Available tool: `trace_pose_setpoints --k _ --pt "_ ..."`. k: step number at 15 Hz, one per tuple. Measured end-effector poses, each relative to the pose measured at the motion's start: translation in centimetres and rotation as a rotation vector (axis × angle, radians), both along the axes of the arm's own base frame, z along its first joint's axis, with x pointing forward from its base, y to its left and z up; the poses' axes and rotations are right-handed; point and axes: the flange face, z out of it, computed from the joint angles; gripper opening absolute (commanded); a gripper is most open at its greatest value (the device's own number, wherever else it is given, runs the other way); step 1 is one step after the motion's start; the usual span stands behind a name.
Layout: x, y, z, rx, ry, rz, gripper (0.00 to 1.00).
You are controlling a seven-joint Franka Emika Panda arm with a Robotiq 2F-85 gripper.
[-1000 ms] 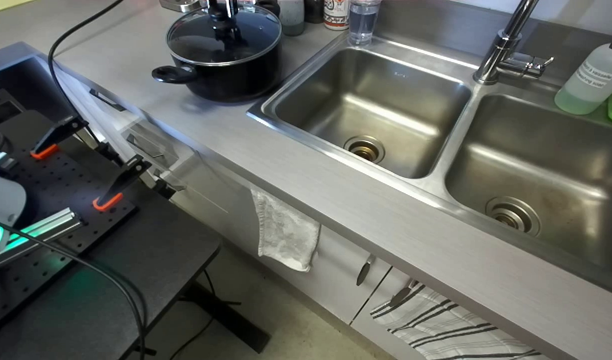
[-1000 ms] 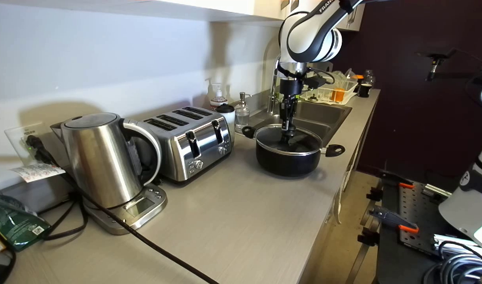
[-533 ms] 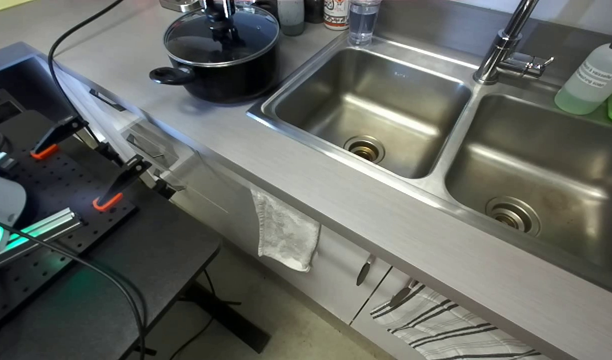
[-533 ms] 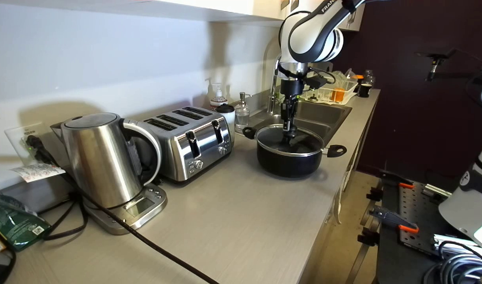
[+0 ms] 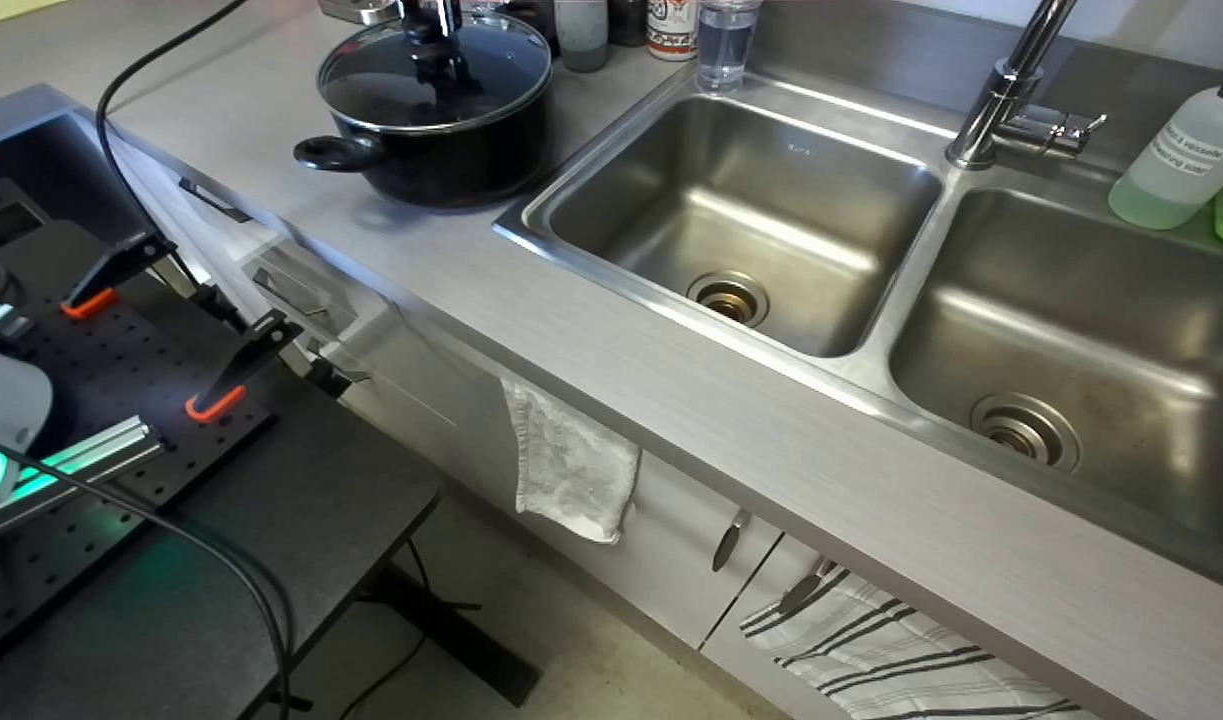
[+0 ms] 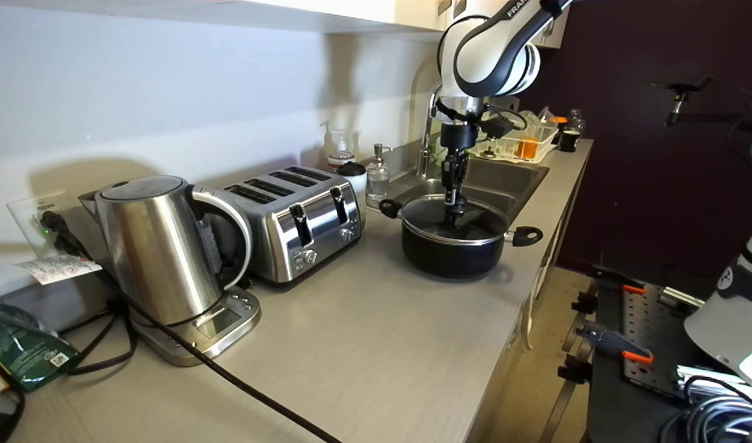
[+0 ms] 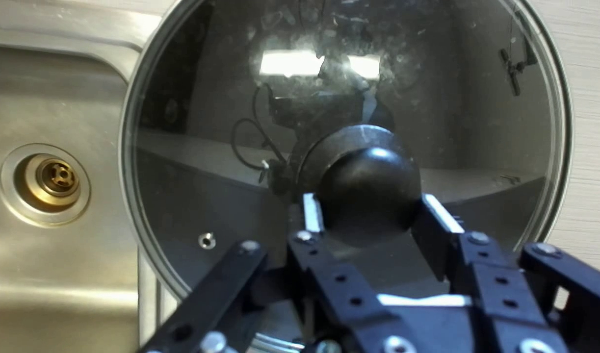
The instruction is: Put the glass lid on the black pot
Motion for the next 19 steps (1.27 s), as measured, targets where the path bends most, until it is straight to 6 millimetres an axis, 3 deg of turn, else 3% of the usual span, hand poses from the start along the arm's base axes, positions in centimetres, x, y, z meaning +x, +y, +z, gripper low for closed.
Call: trace_pose_setpoints --k 7,8,9,13,19 --pt "-0.33 0.04 -0.15 0.001 0.005 0.000 0.24" --pt "-0.39 0.04 -0.21 0.001 0.007 0.000 0.74" --pt "-0.46 0.05 -0.29 0.001 0.009 0.000 0.75" --pt "-0.65 0.07 -0.39 0.002 0.012 0.000 0.99" --pt "-0.66 0.16 0.16 0.001 0.002 0.002 1.00"
